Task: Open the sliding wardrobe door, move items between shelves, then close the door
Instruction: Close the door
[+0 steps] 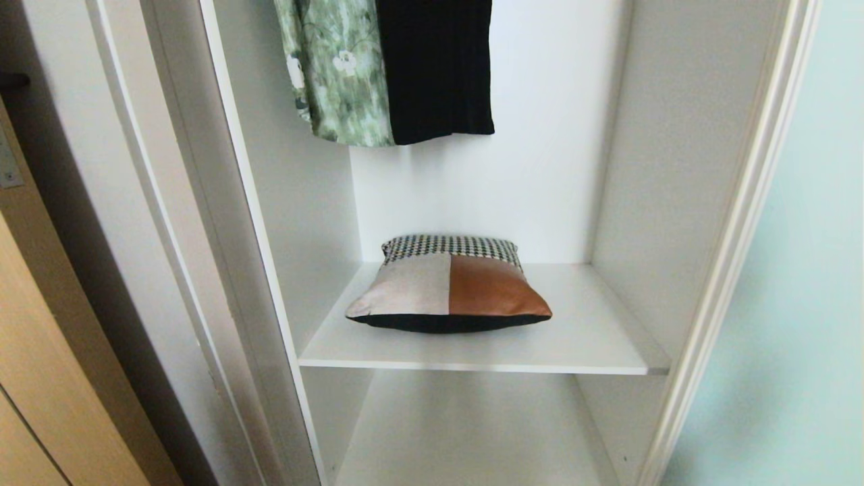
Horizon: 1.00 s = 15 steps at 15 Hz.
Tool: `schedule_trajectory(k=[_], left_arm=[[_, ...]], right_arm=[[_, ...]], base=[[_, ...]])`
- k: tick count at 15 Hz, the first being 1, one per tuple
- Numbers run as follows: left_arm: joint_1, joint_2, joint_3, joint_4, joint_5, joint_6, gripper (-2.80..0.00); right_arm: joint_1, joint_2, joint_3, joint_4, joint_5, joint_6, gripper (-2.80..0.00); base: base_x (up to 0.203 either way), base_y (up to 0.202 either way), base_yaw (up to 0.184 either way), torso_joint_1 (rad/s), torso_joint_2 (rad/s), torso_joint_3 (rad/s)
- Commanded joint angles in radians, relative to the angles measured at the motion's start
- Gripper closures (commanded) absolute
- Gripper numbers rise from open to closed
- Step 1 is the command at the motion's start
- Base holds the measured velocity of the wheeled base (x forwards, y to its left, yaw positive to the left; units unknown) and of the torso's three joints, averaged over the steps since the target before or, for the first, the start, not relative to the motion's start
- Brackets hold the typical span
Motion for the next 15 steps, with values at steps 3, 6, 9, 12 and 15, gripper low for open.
schedule_trajectory(k=[3, 6, 9, 12, 15], left_arm=[[0.000, 0.002, 0.000, 0.000, 0.000, 0.000, 0.00], [0.000, 0.002, 0.000, 0.000, 0.000, 0.000, 0.00], [0.000, 0.002, 0.000, 0.000, 0.000, 0.000, 0.00], [0.000, 0.003, 0.000, 0.000, 0.000, 0.000, 0.00], [0.000, 0.002, 0.000, 0.000, 0.000, 0.000, 0.00]], right_arm=[[-0.241, 0.161, -0.029, -0.010, 0.241, 0.003, 0.00], [-0.487, 0.274, -0.064, -0.035, 0.537, 0.009, 0.00], [-0.698, 0.410, -0.113, -0.043, 0.833, 0.013, 0.00], [-0.797, 0.532, -0.149, -0.046, 0.993, 0.016, 0.00], [-0.811, 0.656, -0.214, -0.034, 1.004, 0.019, 0.00]], base=[[0.000, 0.000, 0.000, 0.000, 0.00, 0.000], [0.000, 0.000, 0.000, 0.000, 0.00, 0.000], [0.000, 0.000, 0.000, 0.000, 0.00, 0.000], [0.000, 0.000, 0.000, 0.000, 0.00, 0.000], [0.000, 0.000, 0.000, 0.000, 0.00, 0.000]])
